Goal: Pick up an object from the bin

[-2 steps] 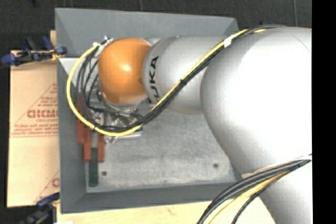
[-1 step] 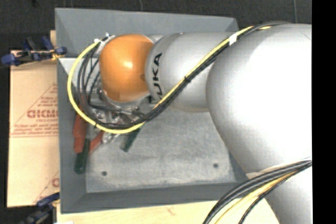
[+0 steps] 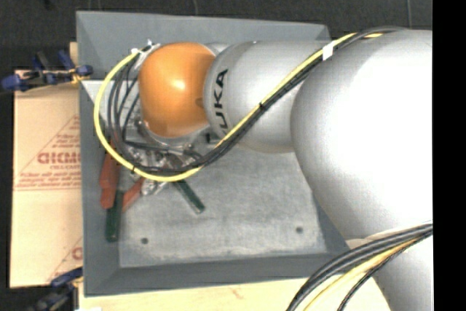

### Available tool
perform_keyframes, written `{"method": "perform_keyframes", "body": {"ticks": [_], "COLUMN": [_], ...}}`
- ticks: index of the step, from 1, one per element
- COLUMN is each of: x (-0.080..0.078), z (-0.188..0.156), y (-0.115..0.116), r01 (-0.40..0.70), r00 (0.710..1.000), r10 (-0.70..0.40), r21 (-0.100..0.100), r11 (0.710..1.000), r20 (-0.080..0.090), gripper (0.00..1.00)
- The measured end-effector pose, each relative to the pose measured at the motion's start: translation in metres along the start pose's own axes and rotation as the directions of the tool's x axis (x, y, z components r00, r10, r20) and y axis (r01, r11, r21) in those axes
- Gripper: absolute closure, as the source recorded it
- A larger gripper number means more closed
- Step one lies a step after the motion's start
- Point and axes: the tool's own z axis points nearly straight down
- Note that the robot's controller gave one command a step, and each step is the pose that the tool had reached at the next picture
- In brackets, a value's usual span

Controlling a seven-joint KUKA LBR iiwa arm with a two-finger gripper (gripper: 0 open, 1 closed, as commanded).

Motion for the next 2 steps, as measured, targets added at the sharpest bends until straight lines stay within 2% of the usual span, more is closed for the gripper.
{"method": "perform_keyframes", "body": {"ticks": [2], "x": [-0.0002], "z": [-0.0132], "y": [0.0011], "r01": [-0.001], "r00": [1.000], "r10": [0.001], "r21": [-0.003], "r11": [1.000], "r20": [0.001], "gripper": [1.00]}}
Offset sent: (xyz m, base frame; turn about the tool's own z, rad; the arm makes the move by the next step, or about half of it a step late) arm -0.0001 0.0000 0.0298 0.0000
